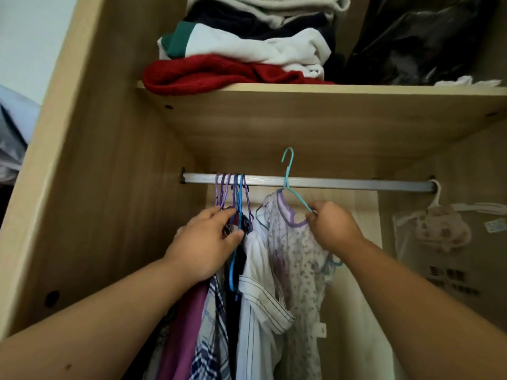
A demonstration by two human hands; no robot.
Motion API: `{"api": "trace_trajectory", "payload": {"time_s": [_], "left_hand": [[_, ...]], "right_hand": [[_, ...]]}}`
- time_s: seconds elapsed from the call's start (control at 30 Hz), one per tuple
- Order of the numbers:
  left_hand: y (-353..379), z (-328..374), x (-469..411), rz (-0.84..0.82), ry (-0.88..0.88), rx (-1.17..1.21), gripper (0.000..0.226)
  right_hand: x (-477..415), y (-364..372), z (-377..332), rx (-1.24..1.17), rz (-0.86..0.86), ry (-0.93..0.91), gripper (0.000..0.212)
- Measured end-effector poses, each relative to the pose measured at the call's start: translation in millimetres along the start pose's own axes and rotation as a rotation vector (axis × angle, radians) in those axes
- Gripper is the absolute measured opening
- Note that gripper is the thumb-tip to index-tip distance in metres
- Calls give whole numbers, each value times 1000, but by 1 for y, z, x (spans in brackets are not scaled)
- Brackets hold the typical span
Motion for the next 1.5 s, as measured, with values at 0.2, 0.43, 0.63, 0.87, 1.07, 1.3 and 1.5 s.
{"api": "trace_trajectory", "payload": {"time_s": [0.2, 0.43, 0.63, 0.87, 1.07, 1.3, 1.5], "left_hand": [[-9, 72, 16, 68, 160, 82, 48], [59, 141, 40, -215, 232, 245, 63], [113, 146, 72, -223, 249, 424, 42], [150, 155, 178, -497, 332, 1009, 15], [118, 164, 306, -763, 578, 1265, 19], [73, 172, 439, -1087, 862, 1302, 14], [-14, 178, 578, -1270, 1232, 1257, 14]], "right_hand": [[31, -54, 32, 142, -18, -101, 25], [125, -129, 78, 126, -151, -94, 18], [212, -188, 76, 123, -166, 35, 9], [334, -235, 36, 341, -166, 427, 33], [484, -250, -48, 543, -133, 832, 22], [658, -293, -195, 676, 141, 1229, 23], [803, -318, -342, 711, 356, 1590, 25]]}}
Point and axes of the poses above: each hand's wrist, its own x-axis away from the middle knuckle, its own y-axis out of the palm, z = x × y, the point moved 6 cm from there along -x, towards the middle knuckle, and after that the axes turned 4 degrees about z, right-handed, at the moved point
